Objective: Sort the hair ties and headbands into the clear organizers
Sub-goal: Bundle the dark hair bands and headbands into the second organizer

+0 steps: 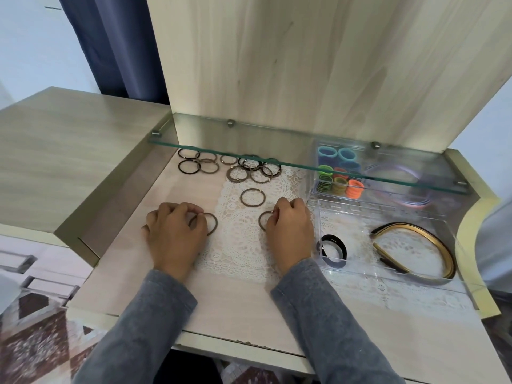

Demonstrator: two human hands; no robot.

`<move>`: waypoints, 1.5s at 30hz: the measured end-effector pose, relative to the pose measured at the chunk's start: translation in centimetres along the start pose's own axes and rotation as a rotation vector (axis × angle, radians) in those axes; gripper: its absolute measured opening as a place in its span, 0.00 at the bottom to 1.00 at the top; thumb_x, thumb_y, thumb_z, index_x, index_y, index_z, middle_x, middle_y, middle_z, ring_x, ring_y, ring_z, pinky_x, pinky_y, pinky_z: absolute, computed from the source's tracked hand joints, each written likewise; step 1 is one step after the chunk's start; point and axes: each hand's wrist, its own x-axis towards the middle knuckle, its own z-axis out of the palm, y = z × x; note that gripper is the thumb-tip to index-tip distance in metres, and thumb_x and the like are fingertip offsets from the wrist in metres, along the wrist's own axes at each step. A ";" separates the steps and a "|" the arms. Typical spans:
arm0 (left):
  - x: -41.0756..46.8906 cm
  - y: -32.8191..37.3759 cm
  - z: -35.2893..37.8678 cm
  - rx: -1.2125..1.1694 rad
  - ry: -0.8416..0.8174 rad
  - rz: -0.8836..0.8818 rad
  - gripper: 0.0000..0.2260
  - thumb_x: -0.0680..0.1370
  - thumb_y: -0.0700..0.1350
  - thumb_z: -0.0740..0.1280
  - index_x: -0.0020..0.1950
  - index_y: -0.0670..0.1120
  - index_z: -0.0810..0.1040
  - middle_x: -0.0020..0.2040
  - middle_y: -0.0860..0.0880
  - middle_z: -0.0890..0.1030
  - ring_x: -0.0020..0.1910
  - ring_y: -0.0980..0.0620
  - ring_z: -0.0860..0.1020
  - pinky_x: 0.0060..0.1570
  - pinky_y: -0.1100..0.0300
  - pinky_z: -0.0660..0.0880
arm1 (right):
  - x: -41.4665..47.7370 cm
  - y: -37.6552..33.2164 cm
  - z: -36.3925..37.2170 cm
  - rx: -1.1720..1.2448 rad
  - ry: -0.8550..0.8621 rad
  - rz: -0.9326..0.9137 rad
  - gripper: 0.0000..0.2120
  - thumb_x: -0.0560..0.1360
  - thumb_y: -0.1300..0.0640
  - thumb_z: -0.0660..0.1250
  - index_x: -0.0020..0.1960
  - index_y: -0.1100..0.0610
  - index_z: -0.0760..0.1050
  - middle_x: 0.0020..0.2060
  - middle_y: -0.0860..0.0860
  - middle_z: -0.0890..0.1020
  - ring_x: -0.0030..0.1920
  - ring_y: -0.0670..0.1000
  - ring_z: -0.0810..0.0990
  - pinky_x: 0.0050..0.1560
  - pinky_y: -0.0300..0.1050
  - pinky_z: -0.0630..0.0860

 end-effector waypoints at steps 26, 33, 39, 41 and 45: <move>0.0 -1.0 1.0 -0.298 0.266 0.584 0.09 0.78 0.41 0.71 0.55 0.51 0.85 0.51 0.57 0.84 0.47 0.51 0.81 0.52 0.46 0.74 | 0.0 1.6 0.4 0.417 0.086 -0.069 0.06 0.76 0.67 0.65 0.50 0.61 0.80 0.44 0.53 0.79 0.43 0.46 0.75 0.46 0.22 0.65; -0.3 -0.8 1.0 -0.235 0.157 0.749 0.10 0.75 0.38 0.75 0.53 0.49 0.86 0.48 0.56 0.85 0.46 0.57 0.79 0.52 0.65 0.73 | 0.1 1.7 0.3 0.461 0.103 -0.087 0.04 0.77 0.66 0.65 0.47 0.61 0.78 0.43 0.52 0.78 0.42 0.47 0.74 0.45 0.31 0.69; -0.3 -1.3 1.4 -0.240 0.001 0.762 0.09 0.75 0.38 0.75 0.51 0.50 0.86 0.48 0.57 0.83 0.47 0.57 0.81 0.50 0.61 0.77 | 0.1 1.4 -0.7 0.560 0.115 -0.064 0.03 0.77 0.65 0.65 0.48 0.60 0.78 0.44 0.51 0.77 0.44 0.39 0.74 0.44 0.26 0.68; -0.3 -1.3 1.5 -0.247 -0.066 0.790 0.07 0.75 0.40 0.74 0.51 0.49 0.86 0.47 0.56 0.84 0.47 0.57 0.81 0.49 0.59 0.79 | 0.0 1.3 -0.8 0.575 0.120 -0.081 0.04 0.77 0.65 0.65 0.49 0.60 0.78 0.44 0.51 0.77 0.45 0.38 0.74 0.46 0.27 0.69; -0.2 -1.3 1.6 -0.236 -0.164 0.820 0.05 0.75 0.40 0.74 0.49 0.49 0.86 0.47 0.57 0.84 0.48 0.57 0.81 0.48 0.55 0.79 | -0.2 1.1 -1.0 0.606 0.120 -0.116 0.03 0.77 0.64 0.66 0.49 0.60 0.78 0.44 0.50 0.78 0.45 0.39 0.75 0.47 0.29 0.70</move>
